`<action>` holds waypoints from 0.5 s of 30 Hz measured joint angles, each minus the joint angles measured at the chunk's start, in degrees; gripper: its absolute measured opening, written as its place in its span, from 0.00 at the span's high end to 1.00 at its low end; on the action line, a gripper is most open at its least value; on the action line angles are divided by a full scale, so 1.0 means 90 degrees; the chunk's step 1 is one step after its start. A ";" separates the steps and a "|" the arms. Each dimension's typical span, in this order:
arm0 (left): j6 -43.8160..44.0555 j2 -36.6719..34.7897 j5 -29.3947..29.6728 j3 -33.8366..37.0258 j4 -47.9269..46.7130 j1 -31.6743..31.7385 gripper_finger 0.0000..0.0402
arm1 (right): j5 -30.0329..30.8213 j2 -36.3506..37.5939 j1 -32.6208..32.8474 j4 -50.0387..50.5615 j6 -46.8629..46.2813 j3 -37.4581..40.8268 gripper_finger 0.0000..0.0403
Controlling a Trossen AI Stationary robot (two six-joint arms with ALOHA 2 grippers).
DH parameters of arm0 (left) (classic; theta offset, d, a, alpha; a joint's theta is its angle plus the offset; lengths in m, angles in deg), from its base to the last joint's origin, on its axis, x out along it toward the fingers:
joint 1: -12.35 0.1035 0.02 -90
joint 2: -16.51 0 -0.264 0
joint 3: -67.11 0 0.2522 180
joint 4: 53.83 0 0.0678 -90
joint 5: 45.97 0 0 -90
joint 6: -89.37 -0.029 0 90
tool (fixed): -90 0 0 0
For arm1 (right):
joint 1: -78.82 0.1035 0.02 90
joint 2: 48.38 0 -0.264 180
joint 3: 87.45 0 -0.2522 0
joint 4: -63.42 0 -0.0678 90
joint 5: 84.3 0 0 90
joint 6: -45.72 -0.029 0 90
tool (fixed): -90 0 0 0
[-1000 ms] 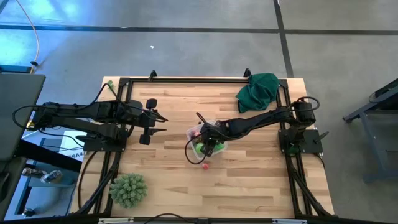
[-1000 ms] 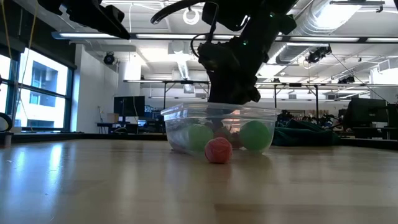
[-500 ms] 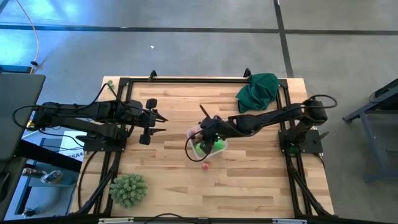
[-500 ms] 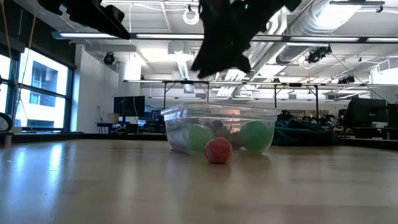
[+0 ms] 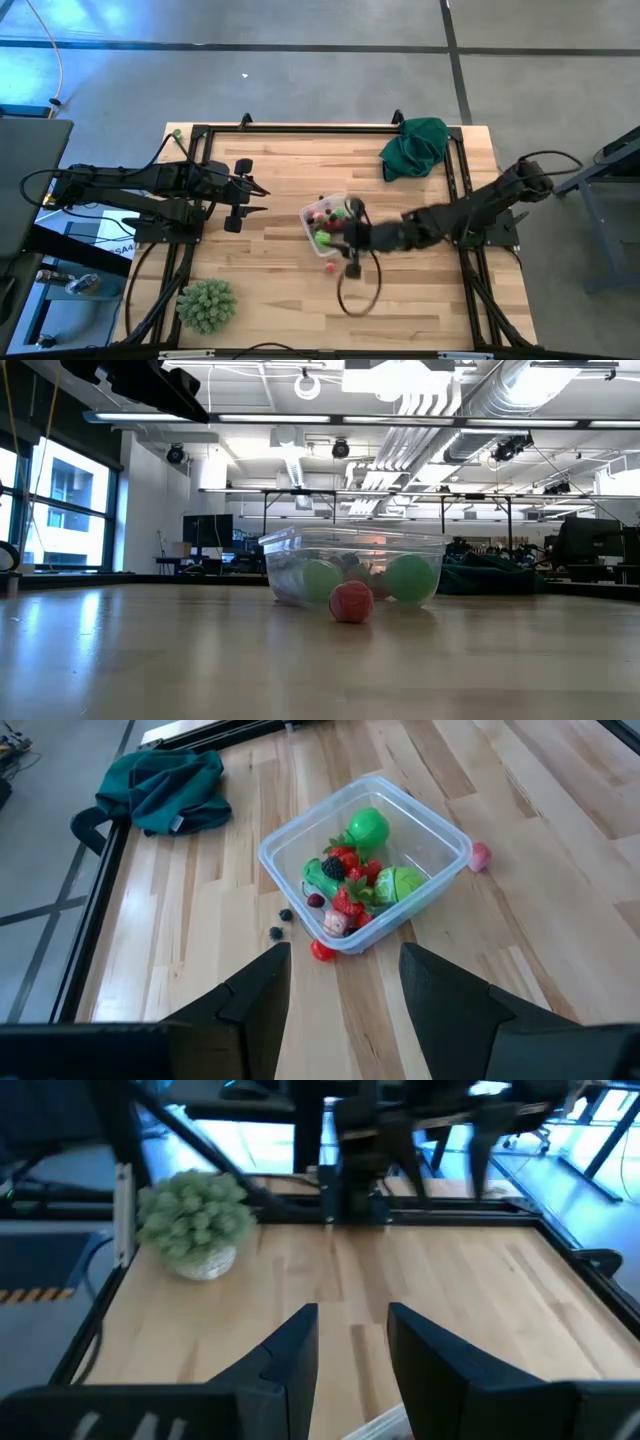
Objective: Pick and placing Produce into tupperware
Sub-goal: Put the pink peach into the transparent container
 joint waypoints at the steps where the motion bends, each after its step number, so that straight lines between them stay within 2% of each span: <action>1: 0.0000 0.0000 0.0000 0.0000 0.0002 0.0001 0.55 | 0.0120 -0.0059 0.0154 0.0013 -0.0038 0.0000 0.72; 5: -0.0001 0.0000 0.0002 0.0000 0.0002 0.0000 0.55 | 0.0250 -0.0473 0.0643 0.0313 -0.0447 -0.0002 0.72; 10: -0.0001 0.0000 -0.0001 0.0000 0.0000 -0.0001 0.55 | -0.0238 -0.1213 0.0972 0.0382 -0.0826 -0.0002 0.72; 15: -0.0001 0.0000 0.0000 0.0000 0.0002 0.0000 0.55 | -0.0199 -0.1965 0.1049 0.0555 -0.2113 -0.0002 0.72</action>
